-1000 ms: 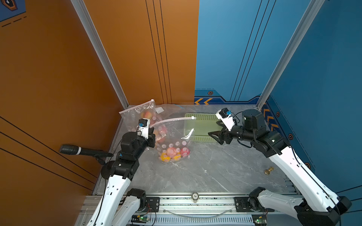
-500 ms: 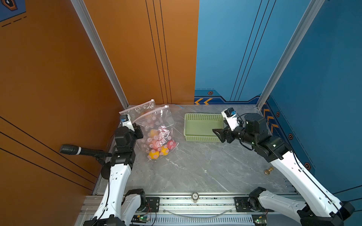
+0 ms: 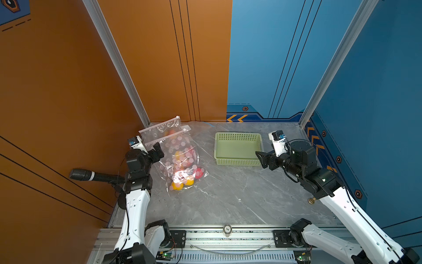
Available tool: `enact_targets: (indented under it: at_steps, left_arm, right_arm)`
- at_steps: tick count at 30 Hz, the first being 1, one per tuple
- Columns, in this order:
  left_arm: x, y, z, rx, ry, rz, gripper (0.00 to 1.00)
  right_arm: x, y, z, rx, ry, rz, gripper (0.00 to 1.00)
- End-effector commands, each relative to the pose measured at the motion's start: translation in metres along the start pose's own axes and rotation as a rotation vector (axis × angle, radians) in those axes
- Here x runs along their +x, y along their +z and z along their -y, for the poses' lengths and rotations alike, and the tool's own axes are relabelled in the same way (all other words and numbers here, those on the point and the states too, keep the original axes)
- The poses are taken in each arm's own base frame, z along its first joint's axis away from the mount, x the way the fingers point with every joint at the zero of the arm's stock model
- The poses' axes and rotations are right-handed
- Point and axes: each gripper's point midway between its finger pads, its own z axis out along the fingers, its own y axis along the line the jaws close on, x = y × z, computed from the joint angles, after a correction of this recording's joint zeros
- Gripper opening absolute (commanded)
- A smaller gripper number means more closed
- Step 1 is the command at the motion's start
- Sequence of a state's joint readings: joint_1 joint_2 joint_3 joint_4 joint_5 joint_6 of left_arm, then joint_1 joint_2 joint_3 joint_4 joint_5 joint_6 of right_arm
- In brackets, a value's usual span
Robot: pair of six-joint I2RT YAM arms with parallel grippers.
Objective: Place the peach in a zip-top bag and seal the zipper
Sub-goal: Place the zipper food storage bag at the center of the board, then reset both arms
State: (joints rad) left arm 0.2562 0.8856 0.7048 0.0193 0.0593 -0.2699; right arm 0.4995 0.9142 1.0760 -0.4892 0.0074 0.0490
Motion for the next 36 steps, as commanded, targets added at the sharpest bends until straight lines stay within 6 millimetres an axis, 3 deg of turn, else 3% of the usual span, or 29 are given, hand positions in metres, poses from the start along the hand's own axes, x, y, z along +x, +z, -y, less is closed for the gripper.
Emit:
enact_targets:
  at_steps: [1,8,13,18,26,32,36]
  left_arm:
    - [0.009,-0.023,-0.003,-0.041,0.008,-0.009,0.95]
    - [0.051,-0.053,-0.016,-0.121,-0.008,0.049,0.99]
    - [0.087,-0.047,-0.021,-0.148,0.039,0.115,0.98]
    - [0.117,-0.036,-0.019,-0.153,0.105,0.131,0.98]
    - [0.127,-0.018,-0.023,-0.118,0.193,0.154,0.98]
    - [0.137,0.010,-0.012,-0.032,0.219,0.136,0.98]
    - [0.140,0.030,-0.004,0.008,0.222,0.186,0.98]
  right_arm:
    - [0.004,-0.013,0.030,0.157,0.085,0.047,1.00]
    - [0.050,-0.037,0.090,0.506,0.188,0.105,1.00]
    - [0.092,-0.037,0.118,0.678,0.156,0.122,1.00]
    - [0.124,-0.022,0.130,0.719,0.139,0.128,1.00]
    - [0.166,0.000,0.167,0.756,0.219,0.154,1.00]
    - [0.178,0.009,0.192,0.763,0.256,0.161,1.00]
    - [0.182,0.022,0.197,0.735,0.274,0.170,1.00]
